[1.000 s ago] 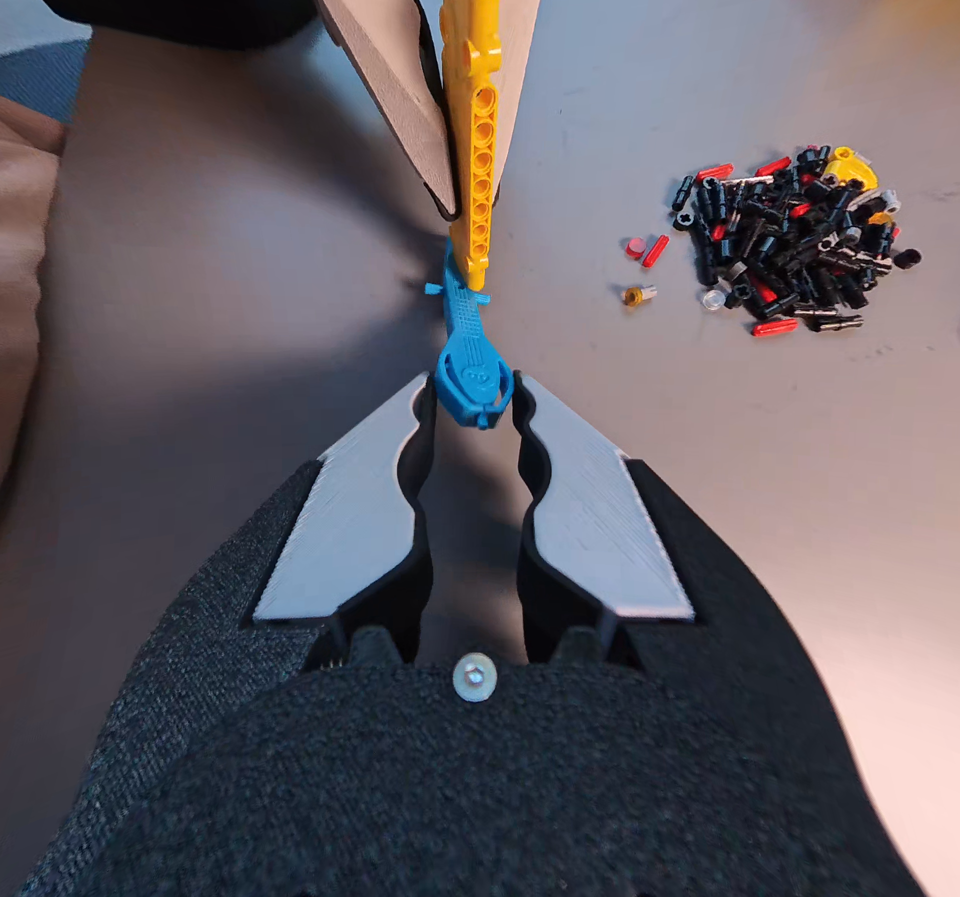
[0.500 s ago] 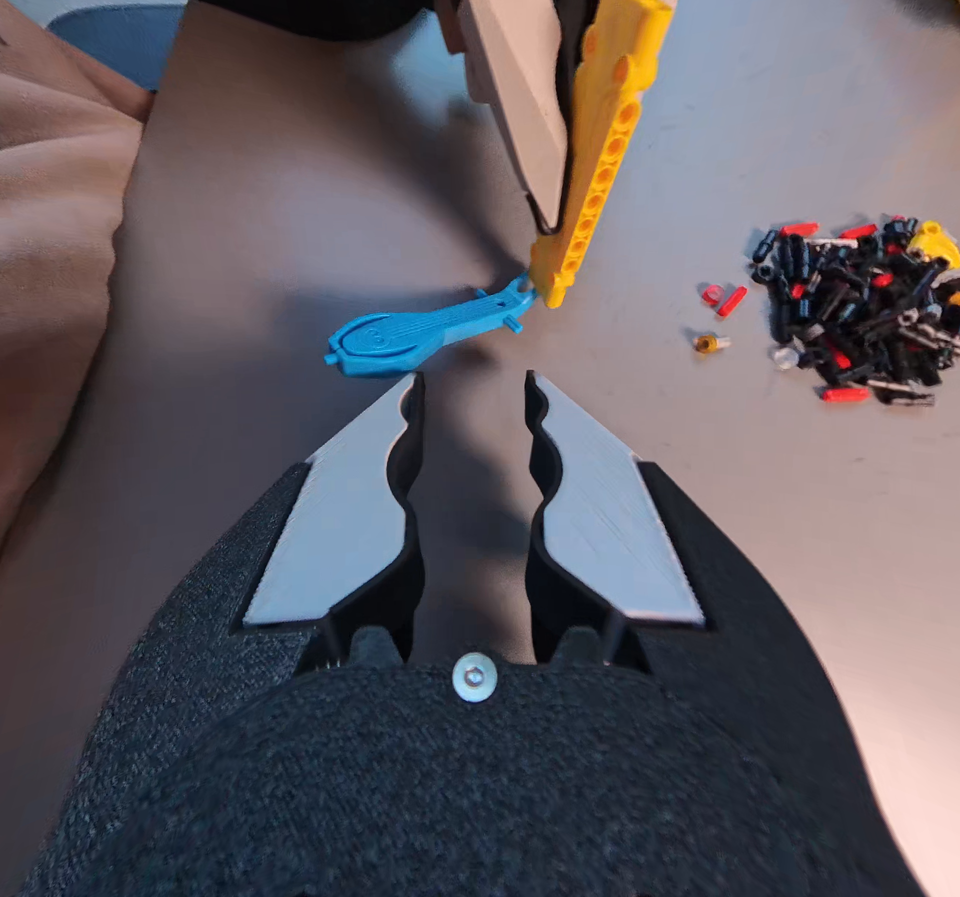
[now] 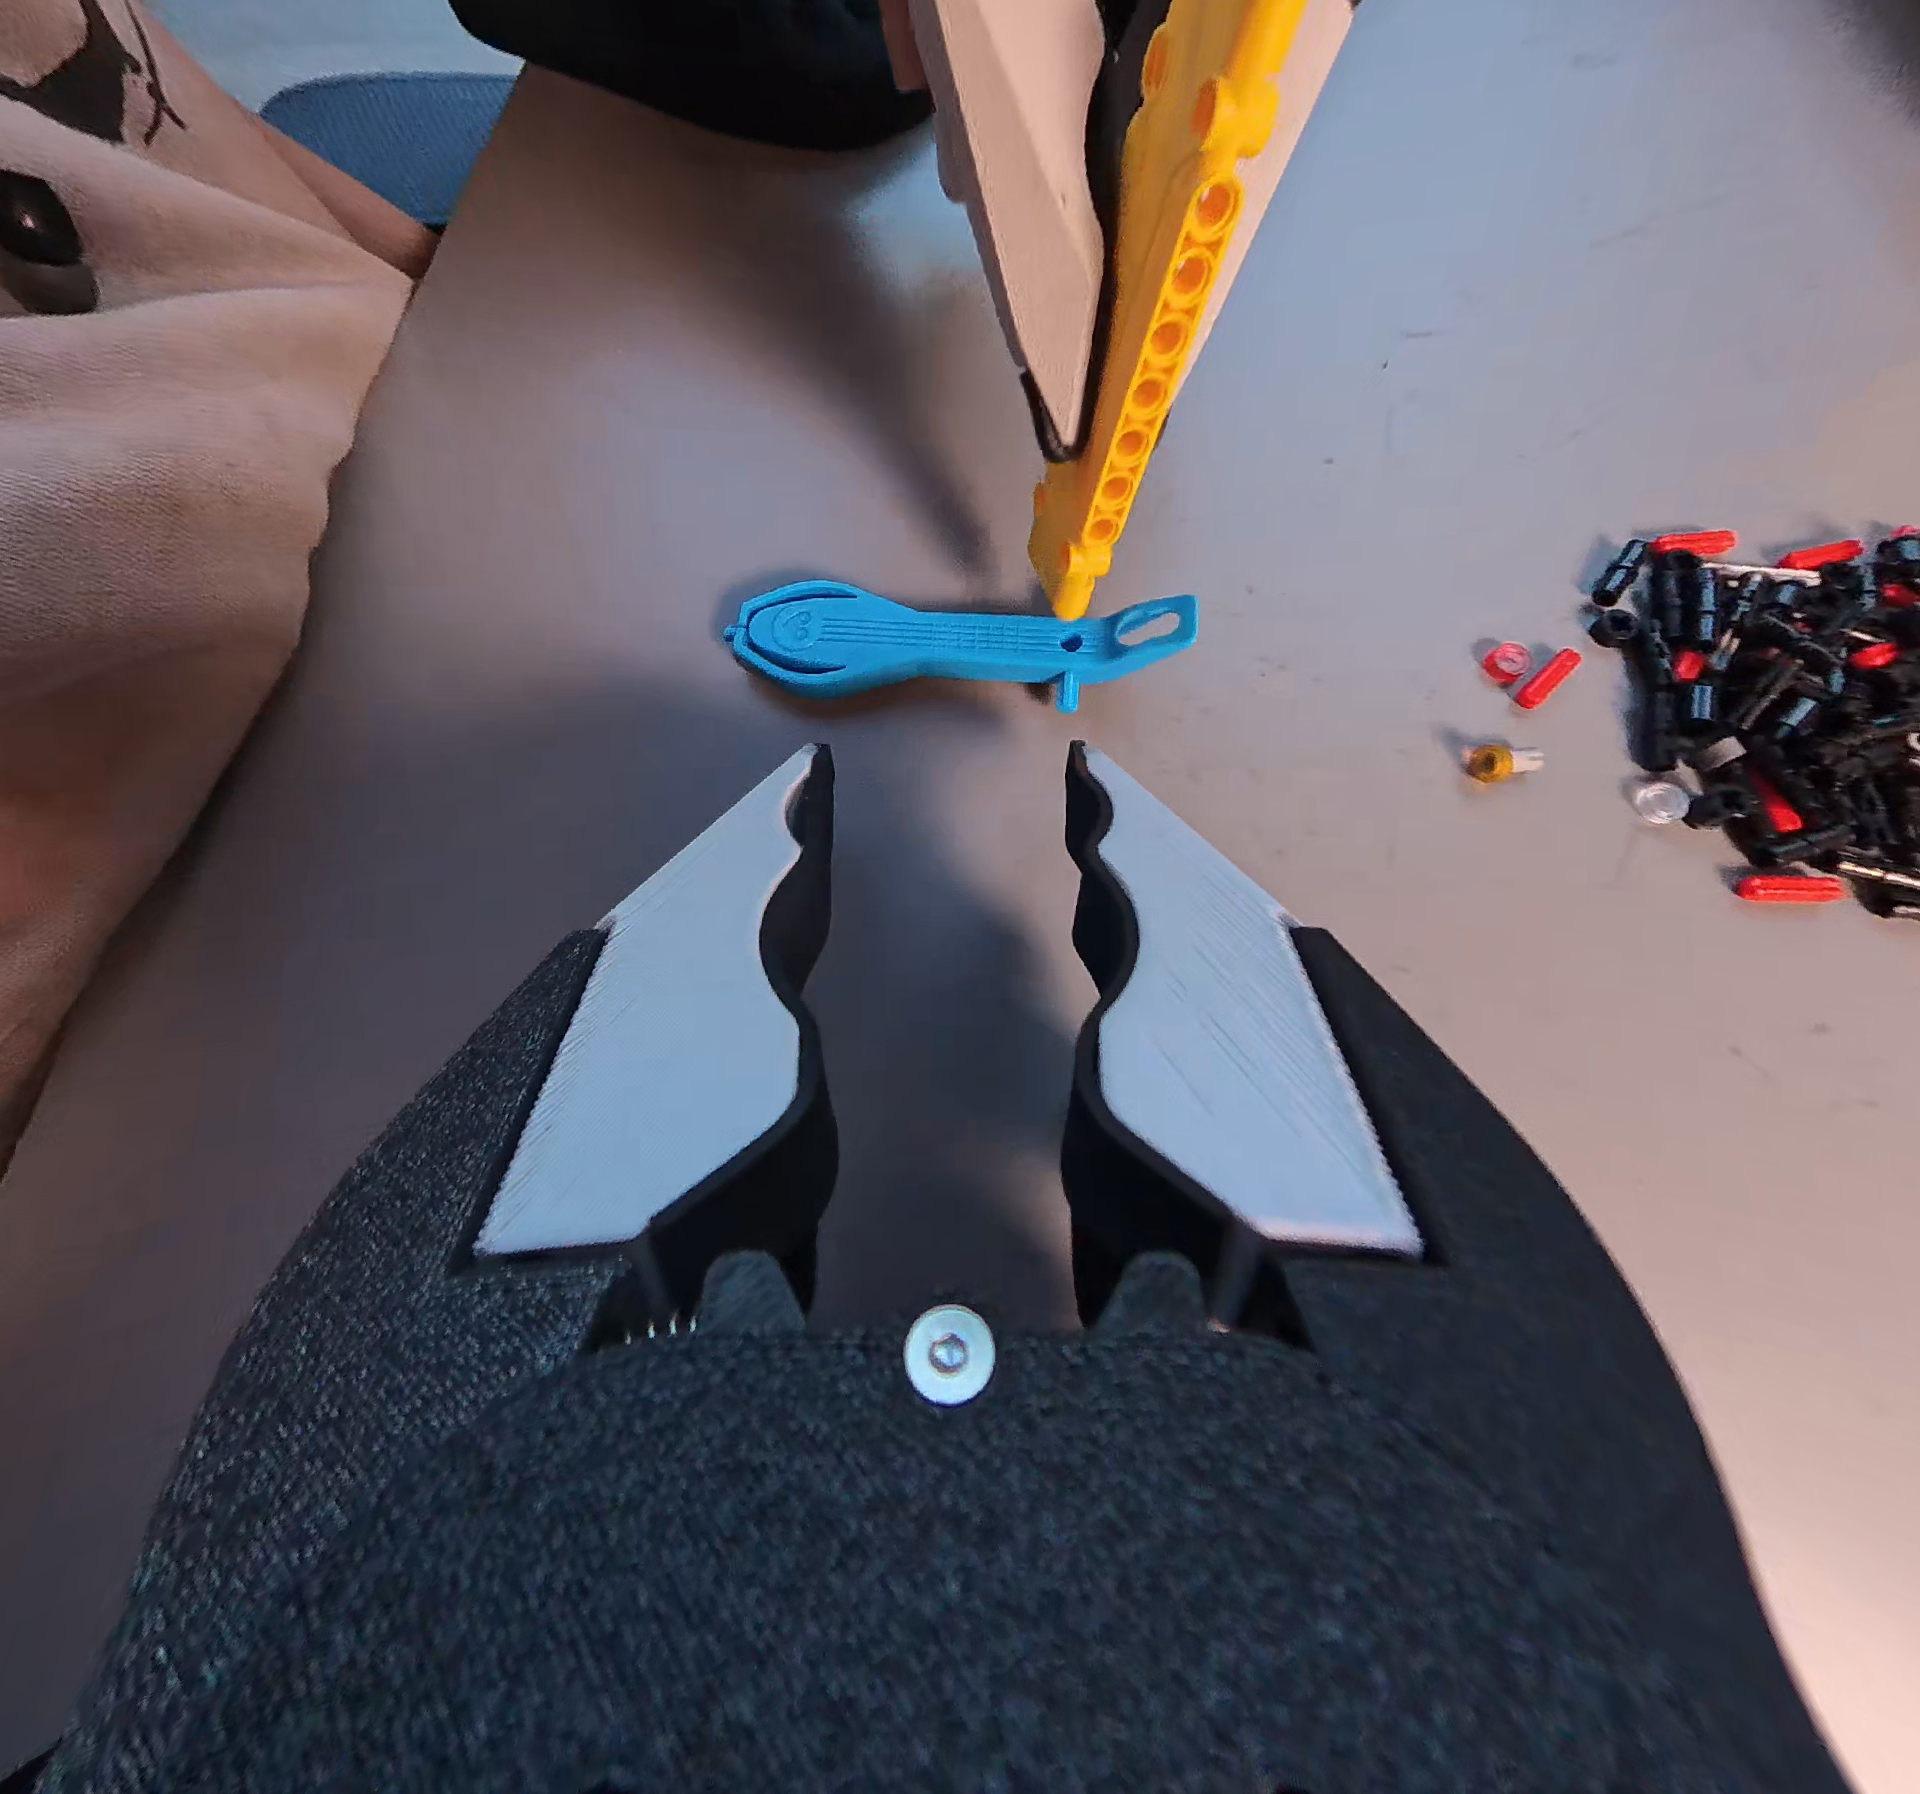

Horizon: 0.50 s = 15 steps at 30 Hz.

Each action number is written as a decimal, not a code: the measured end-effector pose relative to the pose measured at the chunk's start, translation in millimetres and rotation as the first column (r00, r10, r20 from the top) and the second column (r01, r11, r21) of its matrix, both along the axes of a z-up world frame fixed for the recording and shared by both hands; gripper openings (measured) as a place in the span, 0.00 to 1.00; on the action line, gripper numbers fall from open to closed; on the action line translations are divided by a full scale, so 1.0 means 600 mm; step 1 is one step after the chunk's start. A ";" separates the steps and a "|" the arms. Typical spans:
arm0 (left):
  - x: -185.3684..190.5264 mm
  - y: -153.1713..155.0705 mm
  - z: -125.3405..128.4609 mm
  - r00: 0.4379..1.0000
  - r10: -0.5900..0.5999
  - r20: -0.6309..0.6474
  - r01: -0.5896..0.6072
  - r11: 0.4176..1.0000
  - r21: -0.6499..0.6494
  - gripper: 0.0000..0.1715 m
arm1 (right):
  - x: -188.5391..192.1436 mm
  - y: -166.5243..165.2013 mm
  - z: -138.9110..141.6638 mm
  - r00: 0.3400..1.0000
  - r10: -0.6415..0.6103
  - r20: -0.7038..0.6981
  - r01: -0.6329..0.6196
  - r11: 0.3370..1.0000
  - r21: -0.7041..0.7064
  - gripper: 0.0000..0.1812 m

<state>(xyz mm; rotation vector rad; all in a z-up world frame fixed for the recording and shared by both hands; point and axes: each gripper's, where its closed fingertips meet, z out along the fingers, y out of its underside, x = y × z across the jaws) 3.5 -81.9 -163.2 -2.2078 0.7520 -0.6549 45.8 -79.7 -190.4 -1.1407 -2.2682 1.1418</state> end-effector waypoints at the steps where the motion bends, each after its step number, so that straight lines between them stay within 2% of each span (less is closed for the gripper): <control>1: 0.001 0.002 -0.003 1.000 -0.017 -0.022 0.017 1.000 -0.005 0.04 | 0.000 0.000 0.001 1.000 -0.003 0.001 0.003 1.000 -0.008 0.24; 4: 0.000 0.007 -0.008 0.994 -0.059 -0.093 0.056 0.998 -0.028 0.04 | 0.004 0.002 0.001 1.000 -0.007 0.007 0.007 1.000 -0.019 0.24; 15: 0.012 0.004 -0.009 0.959 -0.178 -0.222 0.172 0.984 -0.045 0.04 | 0.009 0.008 -0.006 1.000 -0.010 0.029 0.009 0.999 0.037 0.24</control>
